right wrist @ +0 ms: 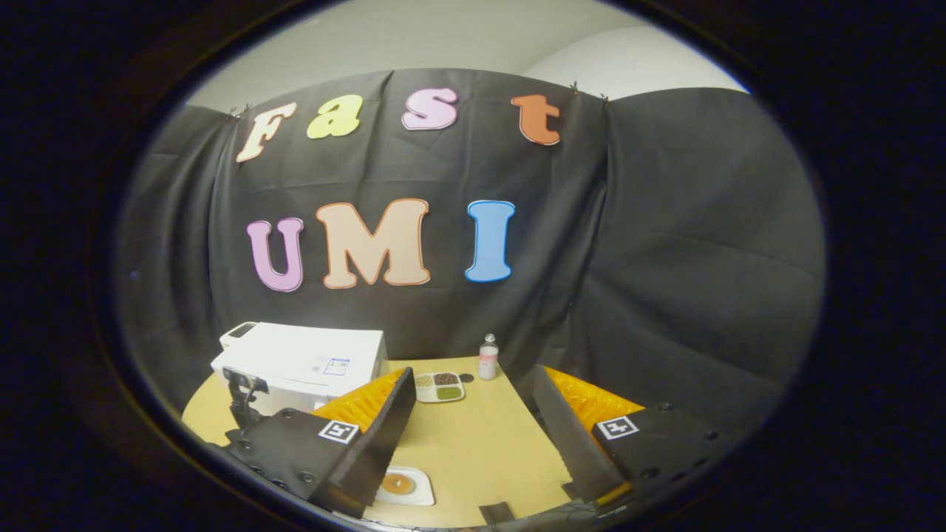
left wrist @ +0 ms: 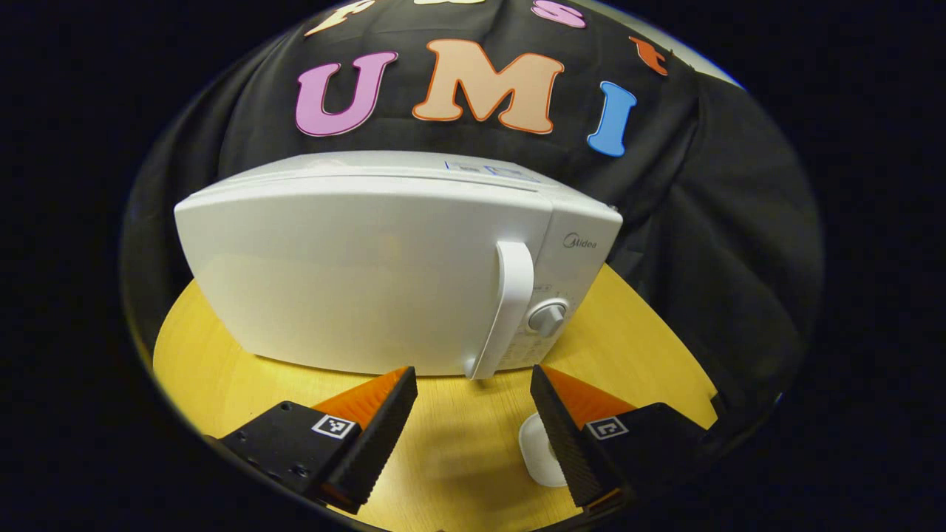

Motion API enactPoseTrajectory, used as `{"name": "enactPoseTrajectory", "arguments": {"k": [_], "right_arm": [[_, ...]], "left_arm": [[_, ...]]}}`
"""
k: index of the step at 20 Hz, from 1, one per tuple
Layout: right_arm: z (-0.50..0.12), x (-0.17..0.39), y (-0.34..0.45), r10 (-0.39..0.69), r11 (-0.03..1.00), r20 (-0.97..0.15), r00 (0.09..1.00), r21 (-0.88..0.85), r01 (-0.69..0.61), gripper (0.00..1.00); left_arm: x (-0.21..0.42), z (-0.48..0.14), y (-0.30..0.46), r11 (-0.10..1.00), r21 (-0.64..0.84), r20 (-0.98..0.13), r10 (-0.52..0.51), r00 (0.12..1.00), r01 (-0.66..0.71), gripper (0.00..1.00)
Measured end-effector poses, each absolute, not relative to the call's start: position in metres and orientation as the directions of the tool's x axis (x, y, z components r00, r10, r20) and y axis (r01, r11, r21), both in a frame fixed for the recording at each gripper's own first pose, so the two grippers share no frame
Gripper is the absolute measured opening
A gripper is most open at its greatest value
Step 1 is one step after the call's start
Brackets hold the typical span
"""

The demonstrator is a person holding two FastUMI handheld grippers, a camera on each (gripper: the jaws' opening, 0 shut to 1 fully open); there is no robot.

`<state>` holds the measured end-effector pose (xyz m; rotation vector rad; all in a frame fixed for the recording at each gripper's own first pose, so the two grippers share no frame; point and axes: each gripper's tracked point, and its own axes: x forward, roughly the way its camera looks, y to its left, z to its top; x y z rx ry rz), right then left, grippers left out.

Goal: Open the microwave oven with the left hand, put the food in, and close the microwave oven.

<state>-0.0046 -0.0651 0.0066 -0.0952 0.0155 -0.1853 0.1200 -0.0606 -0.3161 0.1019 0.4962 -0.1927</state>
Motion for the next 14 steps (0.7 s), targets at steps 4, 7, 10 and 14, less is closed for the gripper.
{"name": "enactPoseTrajectory", "arguments": {"k": [4, 7, 10, 14], "right_arm": [[-0.003, -0.006, -0.062, -0.183, 0.98, -0.026, 0.983, -0.086, 0.18, 0.96], [-0.012, -0.006, -0.061, -0.183, 0.98, -0.046, 0.982, -0.091, 0.178, 0.95], [-0.019, -0.008, -0.062, -0.186, 0.979, -0.06, 0.981, -0.102, 0.179, 0.96], [-0.031, -0.009, -0.061, -0.19, 0.979, -0.079, 0.979, -0.094, 0.183, 0.96]], "left_arm": [[0.138, -0.339, -0.065, 0.975, 0.068, -0.518, -0.146, 0.843, 0.21, 0.96], [0.151, -0.347, -0.07, 0.977, 0.067, -0.525, -0.139, 0.839, 0.204, 0.87], [0.162, -0.35, -0.073, 0.975, 0.091, -0.525, -0.124, 0.842, 0.201, 0.78], [0.169, -0.351, -0.075, 0.975, 0.111, -0.524, -0.109, 0.845, 0.195, 0.58]]}}
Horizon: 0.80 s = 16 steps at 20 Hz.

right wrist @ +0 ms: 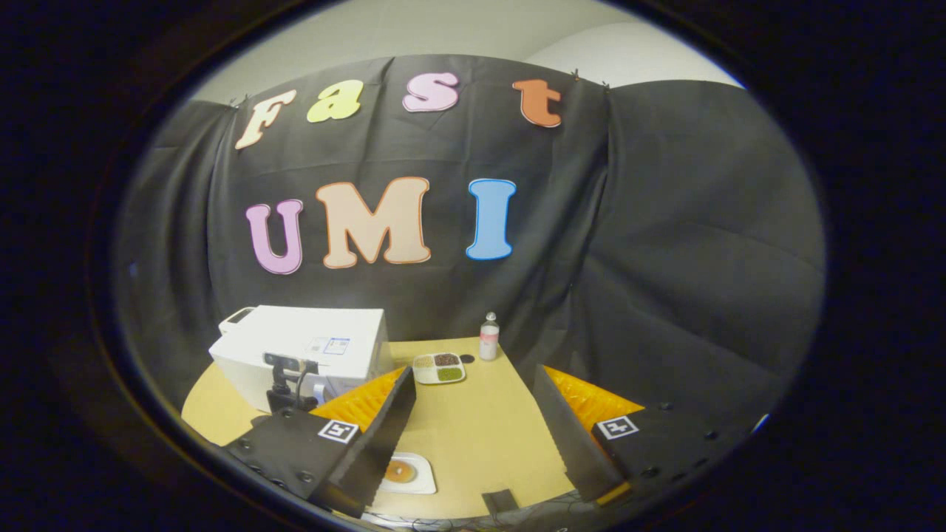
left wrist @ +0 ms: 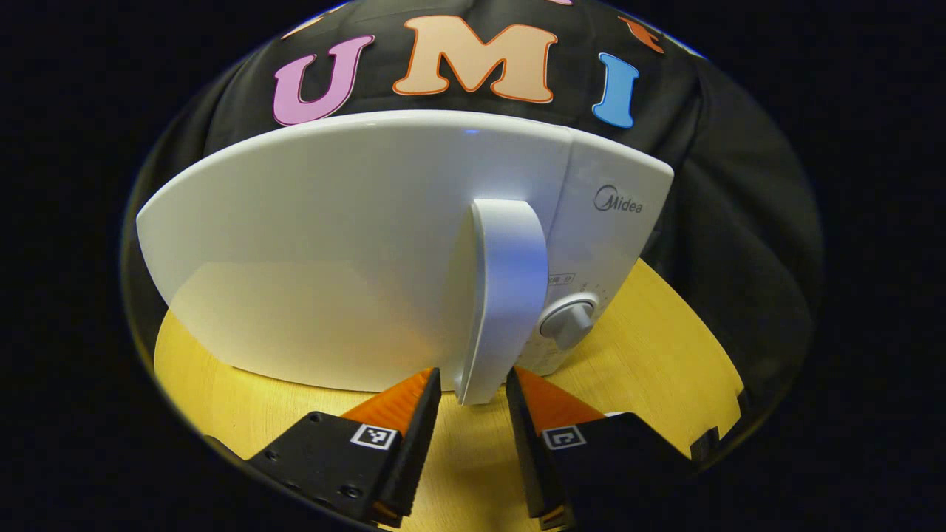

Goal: Open the microwave oven with the left hand, put the food in, and close the microwave oven.

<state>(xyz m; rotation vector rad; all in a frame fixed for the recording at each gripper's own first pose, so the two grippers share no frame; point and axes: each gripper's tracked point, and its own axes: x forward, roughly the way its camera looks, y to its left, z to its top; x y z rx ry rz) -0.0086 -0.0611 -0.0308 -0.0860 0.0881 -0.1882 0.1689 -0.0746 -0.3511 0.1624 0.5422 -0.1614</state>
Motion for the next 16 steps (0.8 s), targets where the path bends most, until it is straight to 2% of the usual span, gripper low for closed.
{"name": "enactPoseTrajectory", "arguments": {"k": [2, 3, 4, 7, 8, 16], "right_arm": [[-0.037, -0.009, -0.06, -0.188, 0.98, -0.092, 0.978, -0.078, 0.182, 0.96], [-0.04, -0.011, -0.06, -0.185, 0.981, -0.099, 0.978, -0.07, 0.179, 0.96], [-0.043, -0.011, -0.06, -0.184, 0.982, -0.105, 0.977, -0.064, 0.178, 0.96], [-0.049, -0.013, -0.066, -0.191, 0.981, -0.117, 0.974, -0.061, 0.185, 0.96], [-0.049, -0.013, -0.068, -0.194, 0.98, -0.118, 0.974, -0.06, 0.188, 0.96], [-0.07, -0.019, -0.069, -0.173, 0.985, -0.164, 0.971, -0.038, 0.169, 0.96]], "left_arm": [[0.172, -0.35, -0.077, 0.977, 0.101, -0.523, -0.109, 0.845, 0.189, 0.43], [0.175, -0.349, -0.078, 0.978, 0.097, -0.521, -0.111, 0.846, 0.187, 0.48], [0.175, -0.35, -0.079, 0.979, 0.088, -0.532, -0.108, 0.84, 0.182, 0.39], [0.173, -0.351, -0.081, 0.977, 0.103, -0.538, -0.102, 0.837, 0.185, 0.31], [0.173, -0.35, -0.08, 0.974, 0.123, -0.537, -0.096, 0.838, 0.19, 0.24], [0.172, -0.349, -0.079, 0.97, 0.149, -0.514, -0.09, 0.853, 0.192, 0.08]]}}
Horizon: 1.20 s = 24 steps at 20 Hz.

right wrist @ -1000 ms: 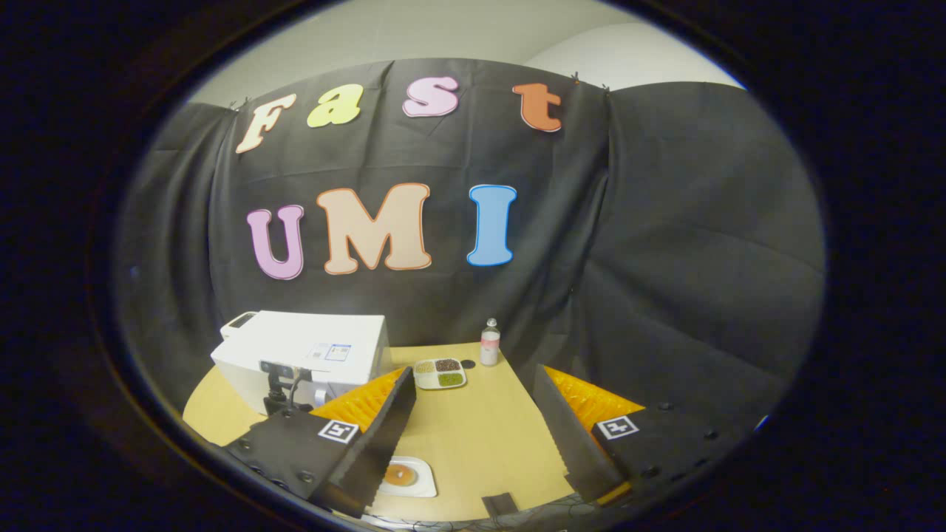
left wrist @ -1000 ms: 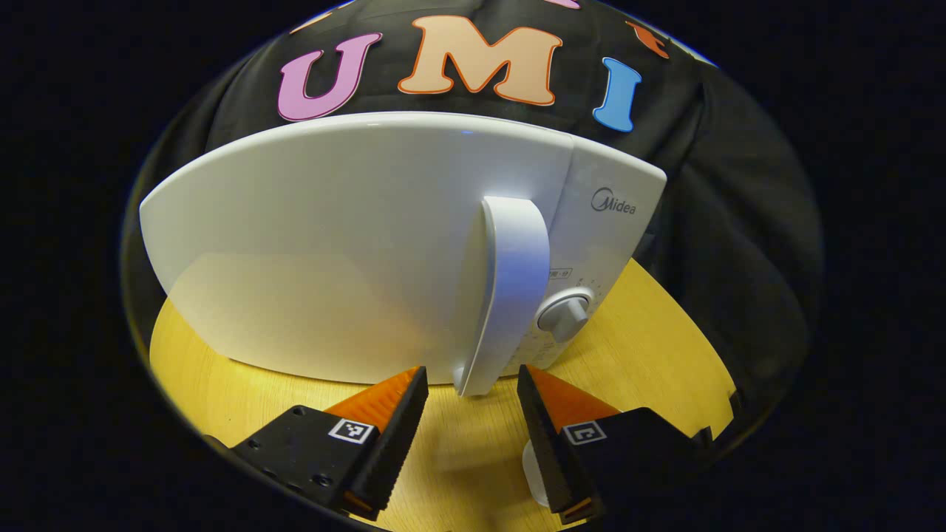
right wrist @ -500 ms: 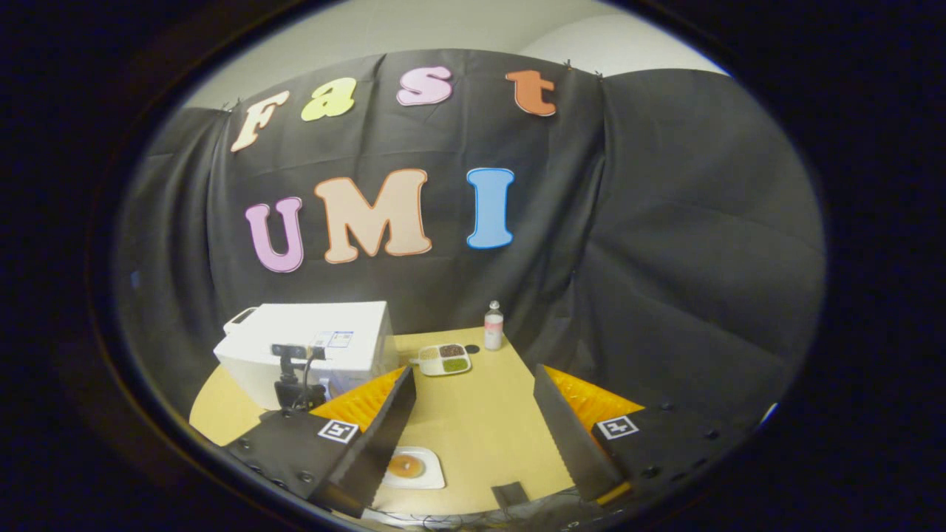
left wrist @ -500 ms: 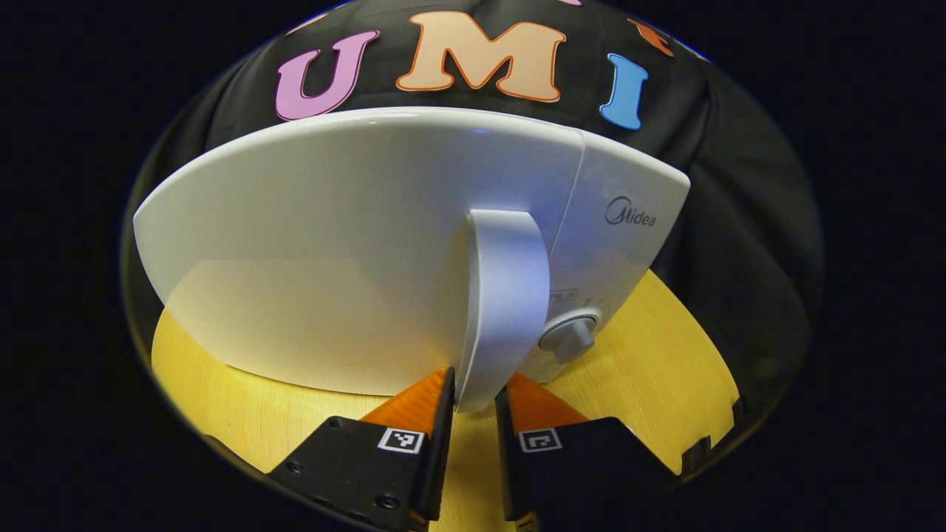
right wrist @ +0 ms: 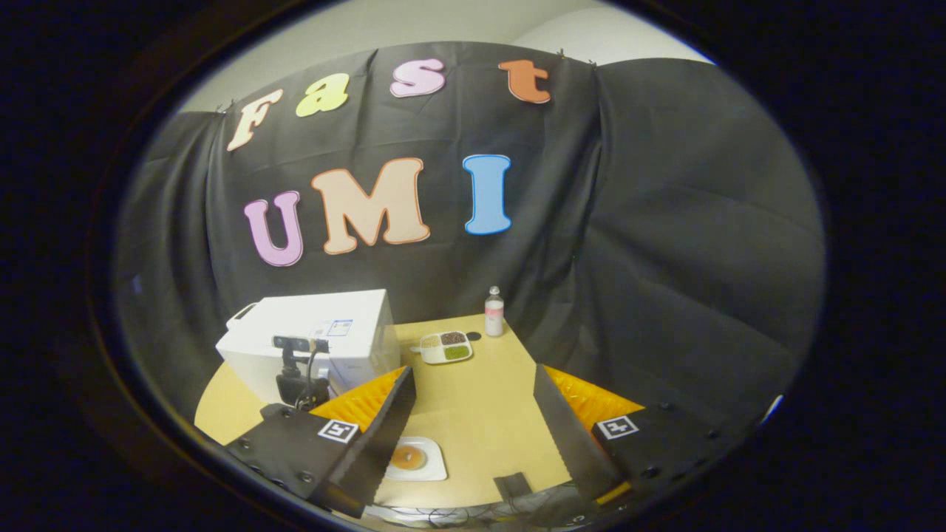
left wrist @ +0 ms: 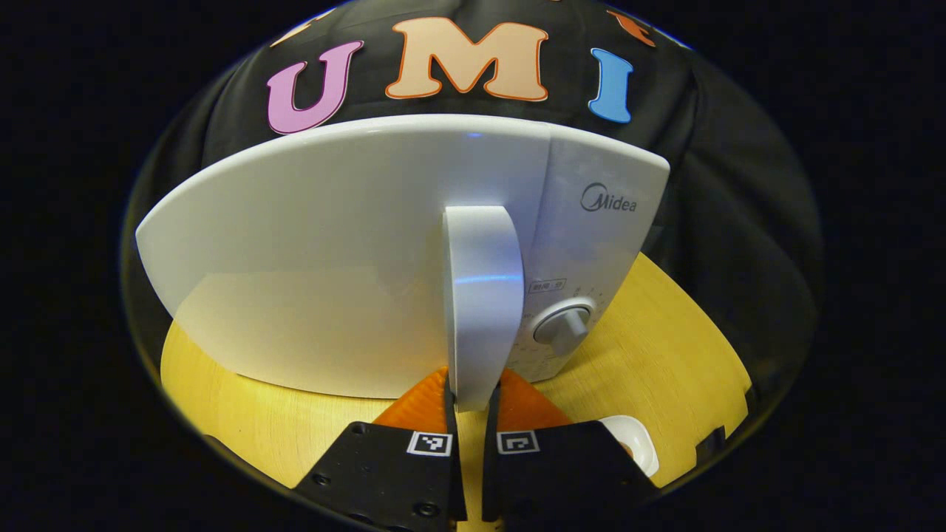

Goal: Open the microwave oven with the left hand, put the food in, and close the microwave oven.

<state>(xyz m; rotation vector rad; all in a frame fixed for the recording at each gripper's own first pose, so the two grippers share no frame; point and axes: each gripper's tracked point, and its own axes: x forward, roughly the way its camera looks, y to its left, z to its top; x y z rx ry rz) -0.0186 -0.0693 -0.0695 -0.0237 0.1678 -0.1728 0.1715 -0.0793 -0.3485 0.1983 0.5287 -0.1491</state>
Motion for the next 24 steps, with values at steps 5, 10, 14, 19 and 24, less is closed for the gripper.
{"name": "enactPoseTrajectory", "arguments": {"k": [5, 10, 14, 19, 24], "right_arm": [[-0.078, -0.018, -0.066, -0.148, 0.988, -0.181, 0.972, -0.062, 0.139, 0.96], [-0.09, -0.012, -0.058, -0.11, 0.993, -0.21, 0.972, -0.058, 0.1, 0.96], [-0.102, -0.001, -0.039, -0.024, 0.999, -0.244, 0.969, -0.033, 0.016, 0.96], [-0.108, 0.01, -0.022, 0.063, 0.994, -0.256, 0.965, -0.072, -0.084, 0.96], [-0.12, 0.013, -0.019, 0.137, 0.982, -0.29, 0.947, -0.087, -0.169, 1.0]], "left_arm": [[0.17, -0.348, -0.078, 0.976, 0.142, -0.506, -0.072, 0.86, 0.165, 0.06], [0.137, -0.348, -0.071, 0.985, 0.126, -0.502, -0.038, 0.864, 0.117, 0.05], [0.085, -0.349, -0.055, 0.984, 0.117, -0.506, -0.054, 0.861, 0.131, 0.05], [0.049, -0.349, -0.034, 0.986, 0.144, -0.512, -0.001, 0.859, 0.088, 0.11], [0.023, -0.345, -0.014, 0.994, 0.113, -0.495, 0.059, 0.867, -0.003, 0.2]]}}
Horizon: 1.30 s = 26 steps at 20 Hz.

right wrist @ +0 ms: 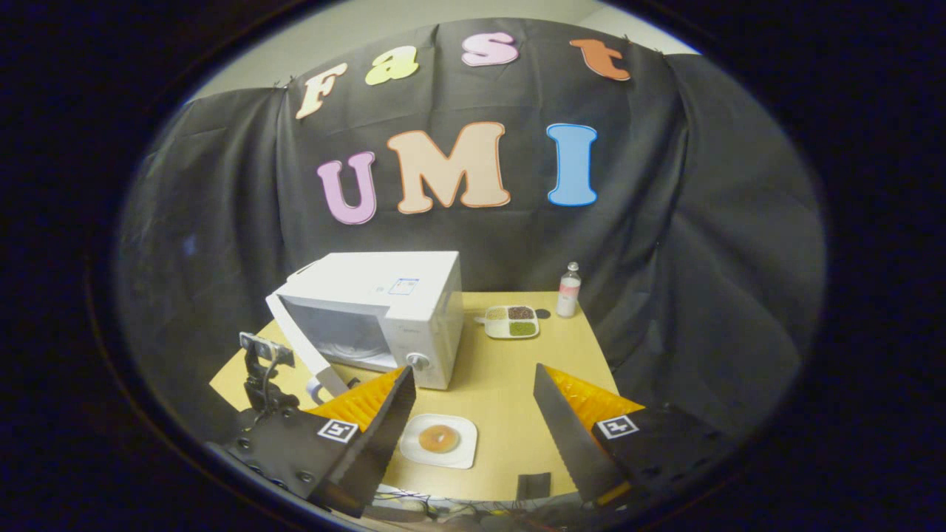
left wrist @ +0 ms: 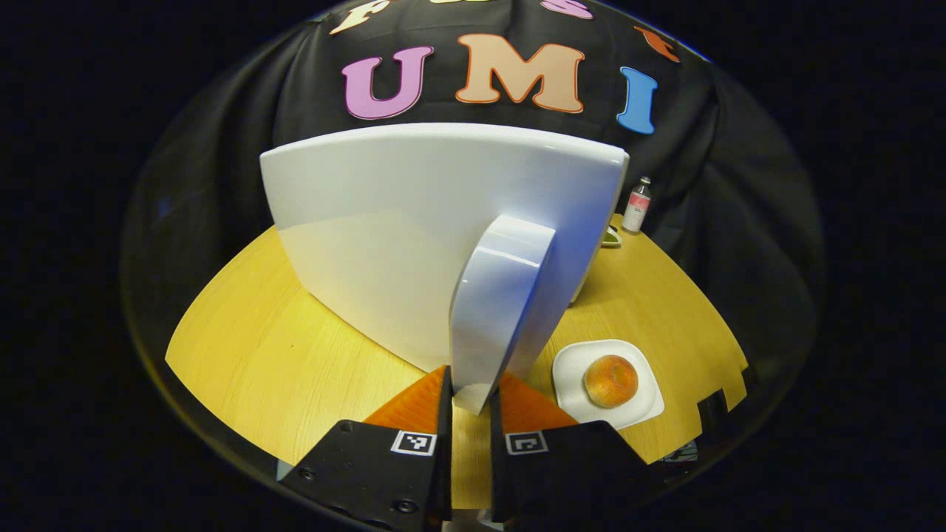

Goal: Open the microwave oven with the left hand, put the food in, and close the microwave oven.

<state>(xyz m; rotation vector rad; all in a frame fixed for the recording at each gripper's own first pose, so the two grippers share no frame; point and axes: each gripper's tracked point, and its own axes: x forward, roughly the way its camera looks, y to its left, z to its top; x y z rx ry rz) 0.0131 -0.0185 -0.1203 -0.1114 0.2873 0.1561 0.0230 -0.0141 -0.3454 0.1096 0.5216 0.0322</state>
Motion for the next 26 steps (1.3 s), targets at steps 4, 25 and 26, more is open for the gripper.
{"name": "enactPoseTrajectory", "arguments": {"k": [4, 25, 26], "right_arm": [[-0.129, 0.019, -0.023, 0.163, 0.972, -0.306, 0.938, -0.112, -0.206, 1.0], [-0.185, 0.01, 0.016, 0.218, 0.945, -0.401, 0.89, -0.142, -0.295, 0.96], [-0.189, 0.006, 0.024, 0.215, 0.947, -0.408, 0.887, -0.134, -0.292, 0.96]], "left_arm": [[0.011, -0.335, -0.001, 0.994, 0.074, -0.462, 0.106, 0.881, -0.08, 0.32], [-0.082, -0.297, 0.115, 0.957, 0.075, -0.393, 0.287, 0.874, -0.281, 0.95], [-0.085, -0.298, 0.121, 0.957, 0.066, -0.399, 0.283, 0.872, -0.281, 0.95]]}}
